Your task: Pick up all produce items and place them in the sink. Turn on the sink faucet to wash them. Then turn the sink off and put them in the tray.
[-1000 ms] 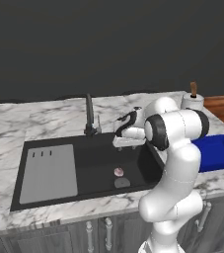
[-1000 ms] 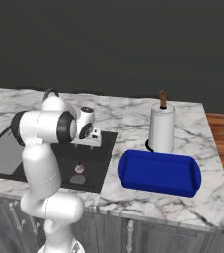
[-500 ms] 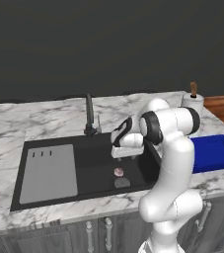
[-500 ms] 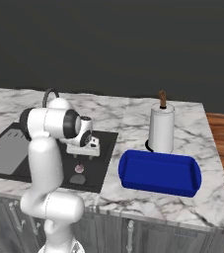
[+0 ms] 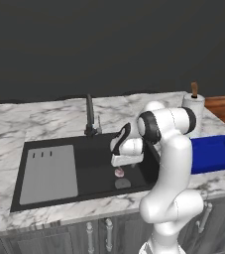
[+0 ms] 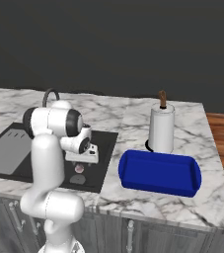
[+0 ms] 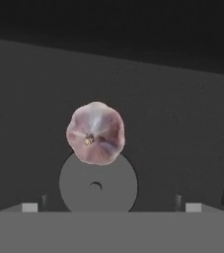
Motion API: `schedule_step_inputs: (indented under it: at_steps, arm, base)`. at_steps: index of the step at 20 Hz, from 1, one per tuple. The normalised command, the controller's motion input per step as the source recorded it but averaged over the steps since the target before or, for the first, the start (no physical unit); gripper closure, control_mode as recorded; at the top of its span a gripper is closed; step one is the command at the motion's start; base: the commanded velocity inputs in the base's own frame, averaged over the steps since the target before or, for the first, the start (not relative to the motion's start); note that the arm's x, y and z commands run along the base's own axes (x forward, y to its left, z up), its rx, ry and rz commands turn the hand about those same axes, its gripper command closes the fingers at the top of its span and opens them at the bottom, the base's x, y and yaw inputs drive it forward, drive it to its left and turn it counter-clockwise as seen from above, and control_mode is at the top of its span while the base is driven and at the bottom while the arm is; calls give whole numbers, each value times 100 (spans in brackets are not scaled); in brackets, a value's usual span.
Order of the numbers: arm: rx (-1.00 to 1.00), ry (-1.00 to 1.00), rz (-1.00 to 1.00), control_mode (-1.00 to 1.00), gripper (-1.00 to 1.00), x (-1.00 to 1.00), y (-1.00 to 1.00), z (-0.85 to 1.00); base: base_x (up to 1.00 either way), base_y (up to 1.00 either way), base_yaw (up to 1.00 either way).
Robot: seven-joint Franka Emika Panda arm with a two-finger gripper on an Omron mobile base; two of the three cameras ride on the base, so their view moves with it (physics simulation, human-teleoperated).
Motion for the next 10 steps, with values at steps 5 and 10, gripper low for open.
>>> schedule_step_inputs:
  at_steps: [5,10]
  arm:
    - [0,1,3,-100,-100,5,11,-43]
    - [0,1,2,-100,-100,3,8,-39]
  base:
    - [0,0,0]
    - [0,0,0]
